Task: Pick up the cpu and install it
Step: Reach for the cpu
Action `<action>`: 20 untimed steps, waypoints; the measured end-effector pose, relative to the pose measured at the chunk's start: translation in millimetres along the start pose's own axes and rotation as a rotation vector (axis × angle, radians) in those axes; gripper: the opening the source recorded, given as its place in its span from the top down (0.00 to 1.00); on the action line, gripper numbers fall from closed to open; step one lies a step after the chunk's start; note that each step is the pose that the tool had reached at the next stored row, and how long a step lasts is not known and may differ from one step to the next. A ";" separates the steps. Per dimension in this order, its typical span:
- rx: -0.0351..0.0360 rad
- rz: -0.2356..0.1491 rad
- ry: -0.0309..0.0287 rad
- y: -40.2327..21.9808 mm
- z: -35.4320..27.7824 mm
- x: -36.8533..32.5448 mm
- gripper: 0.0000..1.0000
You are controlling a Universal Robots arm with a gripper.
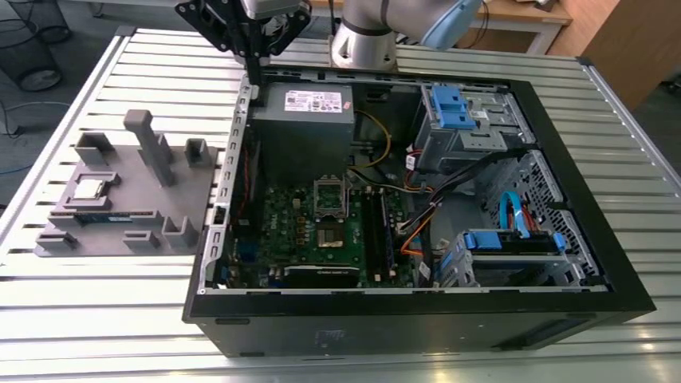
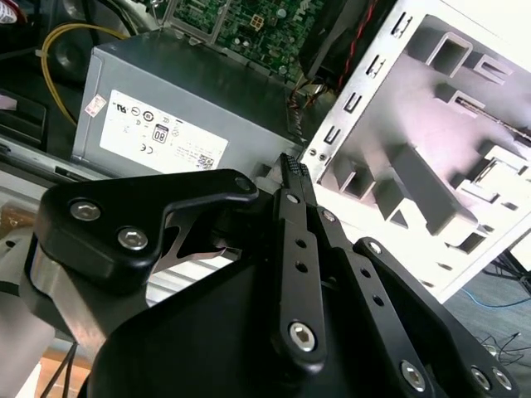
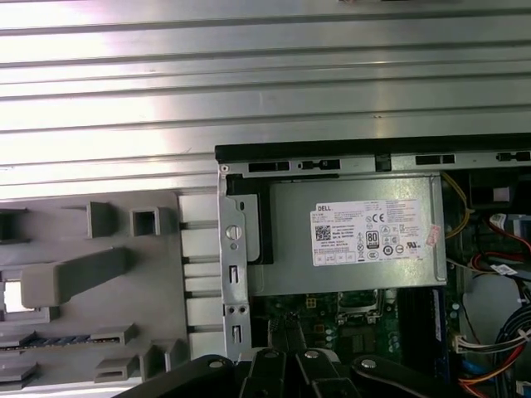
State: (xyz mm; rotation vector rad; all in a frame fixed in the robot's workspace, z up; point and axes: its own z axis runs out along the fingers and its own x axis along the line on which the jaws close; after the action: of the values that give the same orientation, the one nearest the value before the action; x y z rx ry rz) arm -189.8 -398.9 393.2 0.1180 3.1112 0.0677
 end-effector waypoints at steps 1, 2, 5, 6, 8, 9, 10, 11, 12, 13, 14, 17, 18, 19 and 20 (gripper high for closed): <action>0.0000 0.000 -0.0003 -0.1 0.0 1.6 0.89; 0.0000 0.000 -0.0006 -0.3 0.0 3.3 0.89; 0.0000 0.000 -0.0010 -0.6 0.0 7.1 0.89; -0.0001 0.000 -0.0012 -0.7 0.0 8.4 0.89; 0.0000 0.000 -0.0014 -0.9 0.0 11.5 0.89; -0.0001 0.000 -0.0017 -1.0 0.0 13.7 0.89; 0.0000 0.000 -0.0020 -1.2 0.0 15.9 0.89; -0.0001 0.000 -0.0025 -1.4 0.1 18.3 0.89; -0.0002 0.000 -0.0028 -1.6 0.1 20.6 0.89; -0.0001 0.000 -0.0030 -1.7 0.2 22.4 0.89; -0.0002 0.000 -0.0031 -1.9 0.3 24.0 0.89; -0.0002 0.000 -0.0033 -2.3 0.5 29.9 0.89; -0.0002 0.000 -0.0034 -2.5 0.6 32.2 0.89; -0.0003 0.000 -0.0037 -2.7 0.7 35.0 0.89; -0.0004 0.000 -0.0041 -2.9 0.9 37.6 0.89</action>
State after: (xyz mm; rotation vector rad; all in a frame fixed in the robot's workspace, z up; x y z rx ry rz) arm -227.5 -398.9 391.2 0.1177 3.1071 0.0680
